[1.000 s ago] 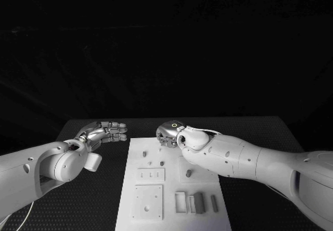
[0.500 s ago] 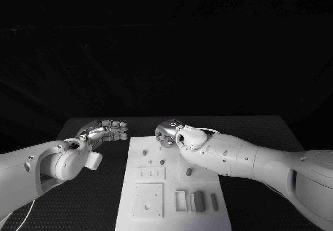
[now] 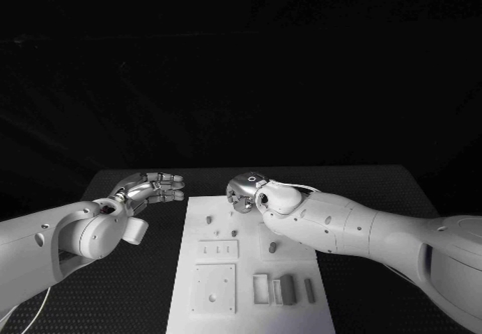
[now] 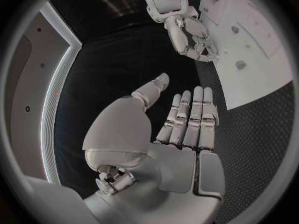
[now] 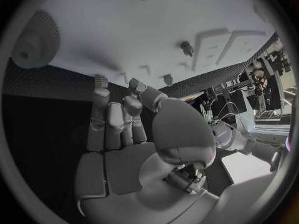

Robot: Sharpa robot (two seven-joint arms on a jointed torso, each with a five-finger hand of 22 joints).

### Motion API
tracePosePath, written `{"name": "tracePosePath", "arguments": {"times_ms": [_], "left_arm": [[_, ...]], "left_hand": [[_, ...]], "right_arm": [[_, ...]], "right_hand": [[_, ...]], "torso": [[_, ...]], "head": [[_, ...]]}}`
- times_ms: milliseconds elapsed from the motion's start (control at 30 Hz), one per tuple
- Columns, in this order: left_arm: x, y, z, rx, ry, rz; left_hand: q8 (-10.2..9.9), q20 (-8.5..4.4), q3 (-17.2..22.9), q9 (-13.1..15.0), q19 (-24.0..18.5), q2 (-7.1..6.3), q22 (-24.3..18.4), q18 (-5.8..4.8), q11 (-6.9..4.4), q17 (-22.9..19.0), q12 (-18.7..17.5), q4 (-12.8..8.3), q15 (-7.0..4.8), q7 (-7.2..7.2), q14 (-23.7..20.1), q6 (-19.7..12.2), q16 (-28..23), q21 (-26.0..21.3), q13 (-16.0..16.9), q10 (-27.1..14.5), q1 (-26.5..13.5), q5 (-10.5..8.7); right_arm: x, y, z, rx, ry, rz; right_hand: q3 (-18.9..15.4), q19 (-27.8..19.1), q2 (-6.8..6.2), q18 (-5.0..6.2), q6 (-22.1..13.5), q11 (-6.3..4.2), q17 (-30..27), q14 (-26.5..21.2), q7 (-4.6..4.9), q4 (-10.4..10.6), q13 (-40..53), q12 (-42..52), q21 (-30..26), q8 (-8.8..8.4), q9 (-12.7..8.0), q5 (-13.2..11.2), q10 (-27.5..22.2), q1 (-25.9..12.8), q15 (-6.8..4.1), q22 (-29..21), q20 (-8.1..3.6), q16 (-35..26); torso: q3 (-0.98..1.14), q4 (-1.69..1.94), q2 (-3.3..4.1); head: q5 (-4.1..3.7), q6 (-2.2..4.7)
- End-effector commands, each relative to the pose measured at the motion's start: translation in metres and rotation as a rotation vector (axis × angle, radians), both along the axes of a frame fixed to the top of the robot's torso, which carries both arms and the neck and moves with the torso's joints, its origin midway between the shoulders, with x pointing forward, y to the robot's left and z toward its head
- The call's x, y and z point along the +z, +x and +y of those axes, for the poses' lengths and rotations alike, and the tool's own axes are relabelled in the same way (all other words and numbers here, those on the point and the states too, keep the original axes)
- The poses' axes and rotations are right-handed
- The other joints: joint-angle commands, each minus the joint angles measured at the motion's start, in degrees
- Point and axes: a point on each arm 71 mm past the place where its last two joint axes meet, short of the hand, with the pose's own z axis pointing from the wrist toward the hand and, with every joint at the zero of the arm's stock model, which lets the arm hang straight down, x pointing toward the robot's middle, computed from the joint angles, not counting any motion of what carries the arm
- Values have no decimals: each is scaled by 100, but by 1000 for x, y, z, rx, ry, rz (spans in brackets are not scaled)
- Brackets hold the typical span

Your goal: Assemble the parts on the task board

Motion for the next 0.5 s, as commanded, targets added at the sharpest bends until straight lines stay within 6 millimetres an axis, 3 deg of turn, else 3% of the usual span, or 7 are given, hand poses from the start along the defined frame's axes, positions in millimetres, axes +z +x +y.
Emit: {"name": "tracePosePath", "arguments": {"times_ms": [33, 233, 500], "left_arm": [[1, 0, -2, -17, -7, -6], [1, 0, -1, -14, -7, -7], [1, 0, 0, -11, -6, -7]], "left_hand": [[-27, 6, -30, -6, 46, -10, -10, -20, -6, -1, -33, -9, 10, 9, 30, -7, -32, -34, -7, 29, -51, -32], [-28, 6, -31, -6, 47, -10, -10, -20, -8, 0, -36, -10, 10, 7, 30, -8, -34, -36, -8, 29, -49, -32], [-29, 5, -31, -7, 48, -10, -10, -20, -10, 0, -39, -11, 10, 5, 30, -8, -36, -38, -8, 29, -48, -32]], "right_arm": [[1, -1, 0, 9, 19, -8], [5, -4, -5, 10, 100, -33], [11, -8, -16, 2, 172, -45]], "right_hand": [[38, 35, -39, 46, 55, 1, -2, -8, 96, 8, 9, -2, 30, -19, 10, -11, 26, -25, -13, 83, -15, 28], [66, 43, -79, 46, 11, 8, -14, -10, 104, 10, 12, -6, 32, -37, 18, -11, 29, -63, -11, 83, -23, 29], [94, 112, -303, 46, -250, 72, -6, 44, 172, 53, 8, -10, 40, -157, 19, -12, 78, -207, 41, 70, -46, 39]], "torso": [[3, 5, -7], [2, 0, -7], [2, -9, -5]], "head": [[-1, 4], [8, 36], [16, 76]]}}
